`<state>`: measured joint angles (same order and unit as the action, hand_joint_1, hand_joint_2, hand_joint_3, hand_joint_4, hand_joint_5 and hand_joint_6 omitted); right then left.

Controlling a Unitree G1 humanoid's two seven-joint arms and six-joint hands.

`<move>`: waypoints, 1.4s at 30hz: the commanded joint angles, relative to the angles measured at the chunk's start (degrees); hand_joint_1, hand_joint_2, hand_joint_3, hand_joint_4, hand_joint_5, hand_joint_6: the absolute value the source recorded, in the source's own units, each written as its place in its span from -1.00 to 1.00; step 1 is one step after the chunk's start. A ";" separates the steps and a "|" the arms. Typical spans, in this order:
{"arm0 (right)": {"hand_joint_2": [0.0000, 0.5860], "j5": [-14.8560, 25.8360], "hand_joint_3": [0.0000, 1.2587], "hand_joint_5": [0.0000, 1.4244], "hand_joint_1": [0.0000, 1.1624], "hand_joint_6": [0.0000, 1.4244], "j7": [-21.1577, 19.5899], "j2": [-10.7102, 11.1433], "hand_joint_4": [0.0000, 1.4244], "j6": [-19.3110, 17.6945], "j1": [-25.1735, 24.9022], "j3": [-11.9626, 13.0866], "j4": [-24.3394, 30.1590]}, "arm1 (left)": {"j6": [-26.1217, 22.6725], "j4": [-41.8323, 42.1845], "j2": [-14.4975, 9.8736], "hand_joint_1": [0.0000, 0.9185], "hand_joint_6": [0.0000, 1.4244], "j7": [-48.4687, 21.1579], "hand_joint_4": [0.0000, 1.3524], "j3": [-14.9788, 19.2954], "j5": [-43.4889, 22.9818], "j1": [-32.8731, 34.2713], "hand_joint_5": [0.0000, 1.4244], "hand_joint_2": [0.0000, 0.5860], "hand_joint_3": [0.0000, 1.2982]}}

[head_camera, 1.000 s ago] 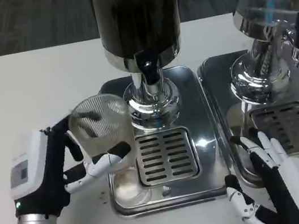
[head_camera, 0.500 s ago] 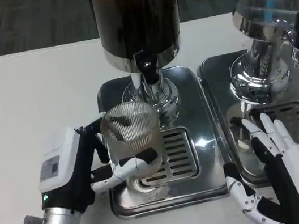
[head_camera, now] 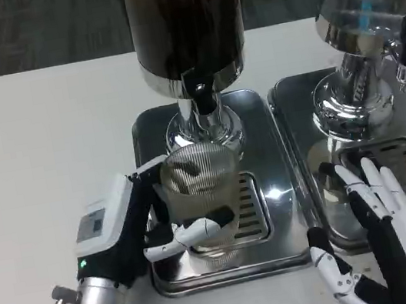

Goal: Grasp the cup under the faucet to collect the drink, then remove the cup.

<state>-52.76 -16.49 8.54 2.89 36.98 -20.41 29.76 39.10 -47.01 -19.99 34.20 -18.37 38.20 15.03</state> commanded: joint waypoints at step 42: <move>0.53 0.36 -0.77 -1.00 -0.41 -0.80 2.35 -1.90 -1.00 0.64 1.57 0.81 1.34 | 1.87 -3.18 -0.07 -0.74 0.52 -0.78 -0.31 -1.61 -0.80 4.39 0.00 -0.80 -0.48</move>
<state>-52.61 -14.36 6.92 3.09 38.89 -19.94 31.68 40.03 -51.23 -19.47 34.13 -20.07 38.09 20.36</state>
